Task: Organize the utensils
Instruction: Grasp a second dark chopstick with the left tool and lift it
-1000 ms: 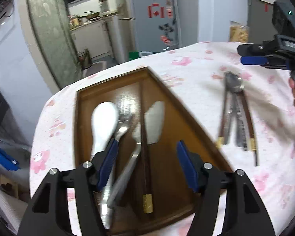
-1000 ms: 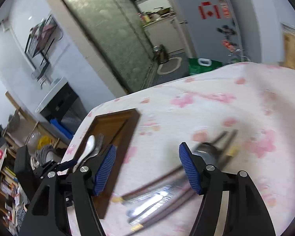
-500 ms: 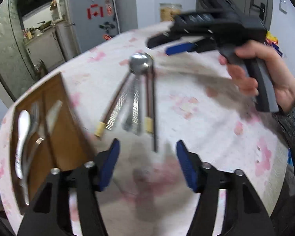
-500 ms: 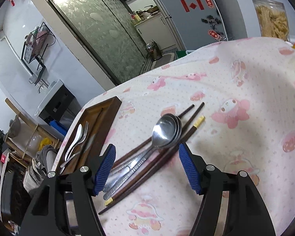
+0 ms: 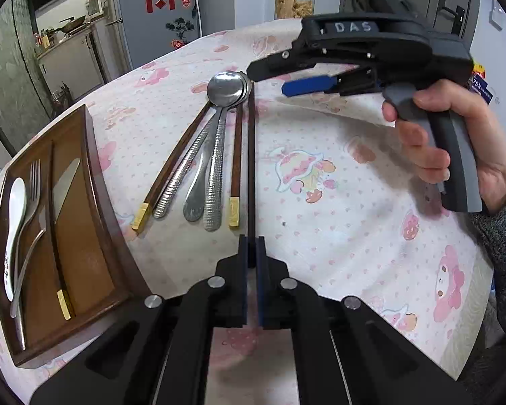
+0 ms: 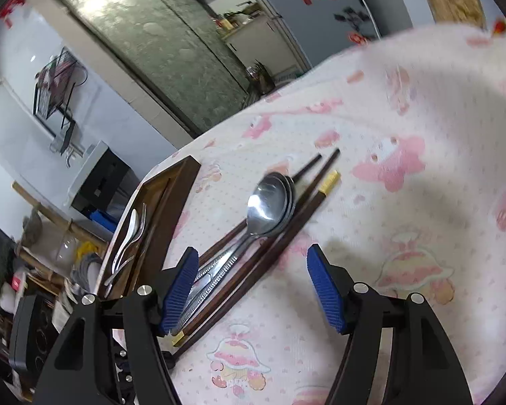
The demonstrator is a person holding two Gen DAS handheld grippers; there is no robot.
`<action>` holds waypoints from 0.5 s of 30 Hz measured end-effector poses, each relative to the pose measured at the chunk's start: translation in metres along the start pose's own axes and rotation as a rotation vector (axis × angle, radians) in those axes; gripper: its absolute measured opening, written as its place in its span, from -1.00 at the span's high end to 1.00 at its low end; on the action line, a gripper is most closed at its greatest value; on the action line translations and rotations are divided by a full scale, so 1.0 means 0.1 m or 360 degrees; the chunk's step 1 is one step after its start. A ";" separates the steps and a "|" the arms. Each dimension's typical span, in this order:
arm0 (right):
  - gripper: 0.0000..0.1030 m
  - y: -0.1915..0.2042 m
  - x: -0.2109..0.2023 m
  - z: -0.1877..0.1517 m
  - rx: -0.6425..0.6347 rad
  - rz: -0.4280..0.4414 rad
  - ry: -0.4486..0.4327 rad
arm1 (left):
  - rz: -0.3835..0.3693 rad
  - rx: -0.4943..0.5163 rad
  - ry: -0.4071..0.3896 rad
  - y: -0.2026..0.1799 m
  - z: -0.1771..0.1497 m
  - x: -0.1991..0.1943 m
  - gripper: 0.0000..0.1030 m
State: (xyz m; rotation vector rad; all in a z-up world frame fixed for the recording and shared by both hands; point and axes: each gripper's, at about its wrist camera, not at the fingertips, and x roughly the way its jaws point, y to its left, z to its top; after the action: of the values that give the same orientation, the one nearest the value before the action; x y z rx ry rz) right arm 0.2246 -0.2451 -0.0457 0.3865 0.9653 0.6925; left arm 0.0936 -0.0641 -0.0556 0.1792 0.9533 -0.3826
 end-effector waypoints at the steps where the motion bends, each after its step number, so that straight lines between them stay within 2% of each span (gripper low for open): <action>1: -0.32 -0.03 0.02 -0.02 0.0032 0.0014 0.0014 | -0.0010 -0.0028 -0.0009 0.01 0.00 -0.01 0.90; 6: -0.29 -0.06 0.10 -0.10 0.0150 0.0136 0.0066 | -0.0052 -0.0102 -0.0101 0.00 0.04 -0.18 0.90; 8: 0.05 -0.10 0.14 -0.12 0.0229 0.0153 0.0082 | -0.0061 -0.0110 -0.0129 -0.03 0.05 -0.24 0.90; 13: 0.30 -0.10 0.21 -0.11 0.0286 0.0142 0.0097 | -0.0094 -0.0087 -0.0149 -0.15 0.05 -0.31 0.90; 14: 0.54 -0.09 0.21 -0.12 0.0286 0.0112 0.0093 | -0.0082 -0.0081 -0.0147 -0.17 0.04 -0.30 0.90; 15: 0.66 -0.09 0.22 -0.13 0.0283 0.0095 0.0092 | -0.0068 -0.0076 -0.0143 -0.17 0.04 -0.29 0.90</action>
State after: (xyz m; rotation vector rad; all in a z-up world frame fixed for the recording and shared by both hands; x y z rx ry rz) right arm 0.2256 -0.2368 -0.0716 0.5560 1.0772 0.6769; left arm 0.0747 -0.0739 -0.0296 0.0974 0.8780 -0.4039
